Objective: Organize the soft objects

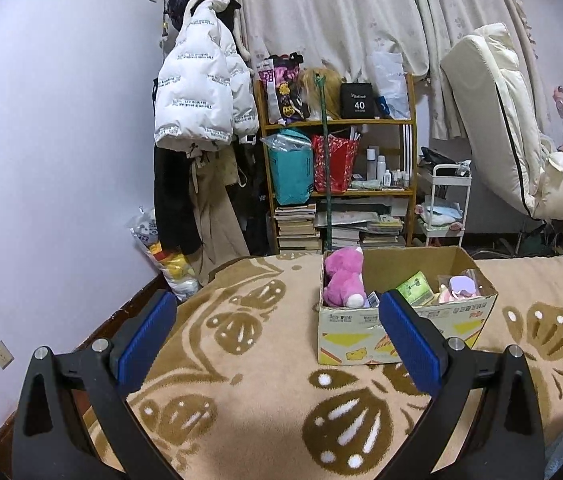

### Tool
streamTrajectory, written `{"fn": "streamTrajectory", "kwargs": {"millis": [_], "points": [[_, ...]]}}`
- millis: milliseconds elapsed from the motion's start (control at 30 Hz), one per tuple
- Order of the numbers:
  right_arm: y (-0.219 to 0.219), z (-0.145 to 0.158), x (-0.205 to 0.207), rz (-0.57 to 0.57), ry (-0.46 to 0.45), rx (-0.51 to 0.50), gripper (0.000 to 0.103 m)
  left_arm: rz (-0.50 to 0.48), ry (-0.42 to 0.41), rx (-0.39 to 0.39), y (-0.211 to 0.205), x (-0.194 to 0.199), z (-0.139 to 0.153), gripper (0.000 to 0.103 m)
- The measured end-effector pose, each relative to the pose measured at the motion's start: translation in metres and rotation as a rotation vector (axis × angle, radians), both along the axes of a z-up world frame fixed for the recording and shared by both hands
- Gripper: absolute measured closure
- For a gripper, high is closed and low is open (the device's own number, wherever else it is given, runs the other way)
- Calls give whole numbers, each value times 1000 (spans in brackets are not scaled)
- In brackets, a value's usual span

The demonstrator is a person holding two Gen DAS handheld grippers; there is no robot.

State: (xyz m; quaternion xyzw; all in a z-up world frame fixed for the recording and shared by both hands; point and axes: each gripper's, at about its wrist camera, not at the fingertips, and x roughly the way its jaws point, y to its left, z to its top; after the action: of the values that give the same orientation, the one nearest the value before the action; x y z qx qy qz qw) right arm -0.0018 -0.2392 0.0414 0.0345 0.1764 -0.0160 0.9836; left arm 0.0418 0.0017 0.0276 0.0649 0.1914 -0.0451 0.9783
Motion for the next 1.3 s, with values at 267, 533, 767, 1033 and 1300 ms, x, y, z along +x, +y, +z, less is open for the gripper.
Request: {"fn": "streamTrajectory", "kwargs": {"millis": [267,533,767,1033,1300], "points": [[-8,-13,13,-15,21,18,0,-19,29,4,-7,16,-9,3],[-11,-22,26,-15,55,21,0,-18,0,-18,-10,23,-13,3],[-16,-20,25,-25,47,29,0,-28,7,1,-15,25,-15,3],[-16,-20,24,-26,47,26,0,-39,12,22,-22,23,-19,3],[-17,-17,24,-28,46,25,0,-40,14,30,-24,22,-21,3]]}}
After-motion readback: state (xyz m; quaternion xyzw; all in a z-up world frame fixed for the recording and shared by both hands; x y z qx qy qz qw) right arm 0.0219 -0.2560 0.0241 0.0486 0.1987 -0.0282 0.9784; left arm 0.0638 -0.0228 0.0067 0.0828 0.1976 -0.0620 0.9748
